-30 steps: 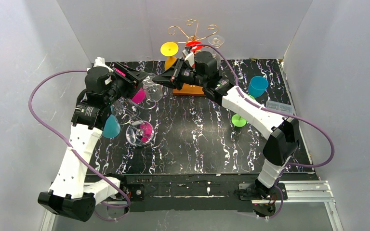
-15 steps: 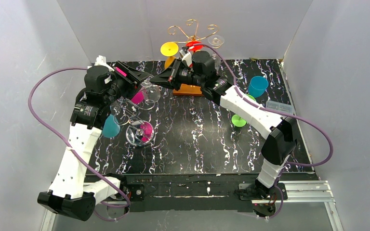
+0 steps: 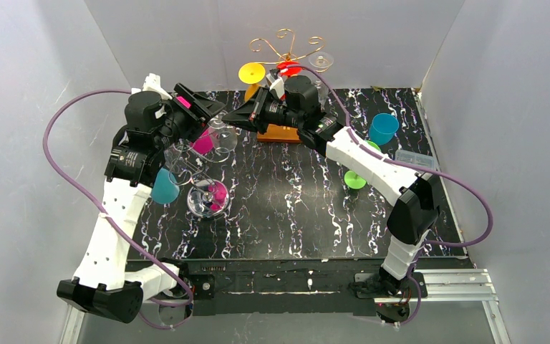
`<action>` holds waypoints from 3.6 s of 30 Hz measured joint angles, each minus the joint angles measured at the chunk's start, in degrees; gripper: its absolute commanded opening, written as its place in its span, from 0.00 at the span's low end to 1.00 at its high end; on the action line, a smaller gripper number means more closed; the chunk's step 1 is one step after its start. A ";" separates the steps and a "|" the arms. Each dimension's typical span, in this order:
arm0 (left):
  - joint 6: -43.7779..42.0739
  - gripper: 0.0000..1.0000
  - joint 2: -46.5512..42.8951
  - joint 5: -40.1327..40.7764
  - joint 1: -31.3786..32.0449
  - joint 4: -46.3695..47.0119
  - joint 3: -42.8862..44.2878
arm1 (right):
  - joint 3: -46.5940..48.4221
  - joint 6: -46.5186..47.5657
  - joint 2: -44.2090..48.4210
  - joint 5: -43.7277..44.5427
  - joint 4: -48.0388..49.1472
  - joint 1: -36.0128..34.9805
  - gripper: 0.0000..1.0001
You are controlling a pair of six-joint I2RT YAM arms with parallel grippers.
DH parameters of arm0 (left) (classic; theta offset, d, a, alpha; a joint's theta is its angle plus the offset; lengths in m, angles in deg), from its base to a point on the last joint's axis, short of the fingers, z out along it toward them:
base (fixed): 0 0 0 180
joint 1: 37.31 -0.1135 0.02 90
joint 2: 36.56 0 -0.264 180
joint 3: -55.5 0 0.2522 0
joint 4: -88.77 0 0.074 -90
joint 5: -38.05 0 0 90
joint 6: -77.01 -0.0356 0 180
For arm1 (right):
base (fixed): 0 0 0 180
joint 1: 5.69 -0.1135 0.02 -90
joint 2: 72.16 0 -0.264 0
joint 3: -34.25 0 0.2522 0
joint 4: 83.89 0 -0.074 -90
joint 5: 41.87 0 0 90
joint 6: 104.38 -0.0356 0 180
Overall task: Take the wine glass off the wine glass rack
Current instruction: Pick up the wine glass from the wine rack.
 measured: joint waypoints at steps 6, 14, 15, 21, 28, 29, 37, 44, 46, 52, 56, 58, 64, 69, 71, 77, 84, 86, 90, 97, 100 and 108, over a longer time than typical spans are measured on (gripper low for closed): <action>-2.01 0.63 0.02 -0.26 0.00 -0.57 0.70 | 0.24 -0.31 -0.17 -0.24 0.07 -0.02 0.01; -5.27 0.63 0.09 1.31 0.07 -3.48 3.06 | 1.55 -1.07 -0.96 -0.57 0.15 -0.31 0.01; -5.62 0.63 0.09 1.57 0.07 -3.63 3.21 | 1.55 -1.11 -0.98 -0.57 0.17 -0.31 0.01; -6.67 0.63 0.11 2.38 0.07 -3.63 3.63 | 1.55 -1.14 -1.11 -0.55 0.09 -0.26 0.01; -7.87 0.63 0.39 3.06 0.07 -2.99 3.63 | 1.55 -1.14 -1.20 -0.15 0.07 -0.22 0.01; -8.15 0.63 0.39 3.30 0.07 -2.82 3.63 | 1.55 -1.14 -1.22 -0.09 0.07 -0.22 0.01; -10.45 0.63 0.68 4.17 0.07 -0.63 5.01 | 1.55 -1.16 -1.68 -0.11 0.26 -0.24 0.01; -11.82 0.64 0.87 4.17 0.07 1.51 5.66 | 1.55 -1.18 -1.97 -0.13 0.61 -0.26 0.01; -12.31 0.64 1.14 4.39 0.07 1.46 6.25 | 1.77 -1.20 -2.38 -0.15 0.83 -0.26 0.01; -13.84 0.64 1.44 5.55 0.07 1.42 8.83 | 3.85 -1.38 -4.81 -0.74 0.90 -0.35 0.01; -14.43 0.65 1.44 6.25 0.07 1.33 9.64 | 5.88 -1.46 -6.34 -0.83 0.87 -0.74 0.01; -14.58 0.65 1.44 6.36 0.07 1.29 9.75 | 6.93 -1.49 -7.10 -0.83 0.92 -0.94 0.01; -14.62 0.65 1.44 6.43 0.07 1.22 9.90 | 8.59 -1.22 -8.39 0.33 0.37 -0.98 0.01; -14.71 0.65 1.44 6.43 0.07 0.96 10.45 | 11.13 -0.66 -9.49 1.27 -1.20 -1.09 0.01; -14.82 0.65 1.44 6.43 0.07 0.90 10.67 | 12.07 -0.61 -10.21 1.70 -1.38 -1.07 0.01; -15.08 0.65 1.44 6.43 0.07 0.17 10.91 | 13.33 -0.26 -11.23 4.20 -1.42 -0.59 0.01; -15.21 0.65 1.44 6.40 0.07 -0.07 10.93 | 14.60 0.87 -11.23 7.04 -2.89 0.61 0.01; -15.23 0.65 1.44 6.40 0.07 -0.15 10.97 | 14.60 1.09 -11.23 7.50 -3.17 0.98 0.01; -15.43 0.65 1.44 6.27 0.07 -0.28 11.50 | 14.60 1.75 -11.23 8.50 -4.26 1.77 0.01; -15.65 0.66 1.49 4.74 0.07 -0.26 12.48 | 14.51 1.99 -11.08 8.76 -4.46 3.50 0.01; -15.65 0.66 1.70 3.54 0.07 -0.28 12.70 | 12.33 2.05 -9.46 9.03 -4.46 4.13 0.01; -15.65 0.74 3.08 -0.59 0.11 -0.09 12.74 | 4.79 2.08 -0.04 9.35 -4.07 5.53 0.01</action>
